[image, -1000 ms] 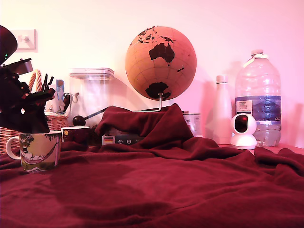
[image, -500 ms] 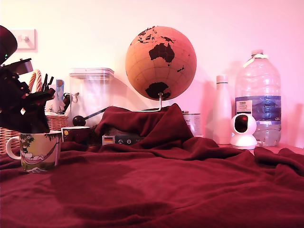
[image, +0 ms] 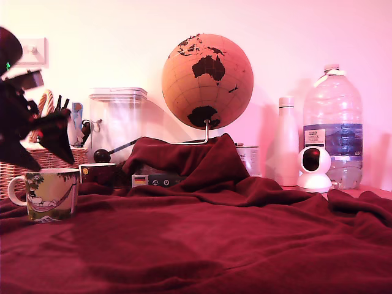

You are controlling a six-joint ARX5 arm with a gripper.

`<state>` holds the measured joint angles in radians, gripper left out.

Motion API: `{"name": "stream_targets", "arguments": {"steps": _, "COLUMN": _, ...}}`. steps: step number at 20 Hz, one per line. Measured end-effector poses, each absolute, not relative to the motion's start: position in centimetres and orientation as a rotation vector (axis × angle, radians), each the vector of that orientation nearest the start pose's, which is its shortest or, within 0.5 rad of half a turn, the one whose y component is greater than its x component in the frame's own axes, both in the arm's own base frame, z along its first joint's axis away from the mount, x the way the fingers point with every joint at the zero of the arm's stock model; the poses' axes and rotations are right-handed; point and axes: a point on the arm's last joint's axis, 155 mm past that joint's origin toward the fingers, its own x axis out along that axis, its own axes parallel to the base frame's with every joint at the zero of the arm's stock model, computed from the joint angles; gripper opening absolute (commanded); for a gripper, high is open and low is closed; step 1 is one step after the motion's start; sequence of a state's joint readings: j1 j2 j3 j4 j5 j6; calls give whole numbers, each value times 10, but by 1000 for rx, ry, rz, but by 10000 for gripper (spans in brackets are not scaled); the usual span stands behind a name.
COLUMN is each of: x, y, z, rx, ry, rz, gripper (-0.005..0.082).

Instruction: Pick up the coffee capsules on the table and drop them inside the coffee cup

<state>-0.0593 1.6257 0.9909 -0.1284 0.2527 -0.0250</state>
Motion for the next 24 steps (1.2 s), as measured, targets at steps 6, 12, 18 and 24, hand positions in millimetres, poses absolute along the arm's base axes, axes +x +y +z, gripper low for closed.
{"name": "stream_targets", "arguments": {"steps": 6, "x": 428, "y": -71, "z": 122, "rx": -94, "ry": 759, "rz": -289, "gripper": 582}}
{"name": "stream_targets", "arguments": {"steps": 12, "x": 410, "y": -70, "z": 149, "rx": -92, "ry": 740, "rz": -290, "gripper": 565}}
{"name": "stream_targets", "arguments": {"steps": 18, "x": 388, "y": -69, "z": 165, "rx": -83, "ry": 749, "rz": -293, "gripper": 113}}
{"name": "stream_targets", "arguments": {"steps": 24, "x": 380, "y": -69, "z": 184, "rx": -62, "ry": 708, "rz": -301, "gripper": -20}}
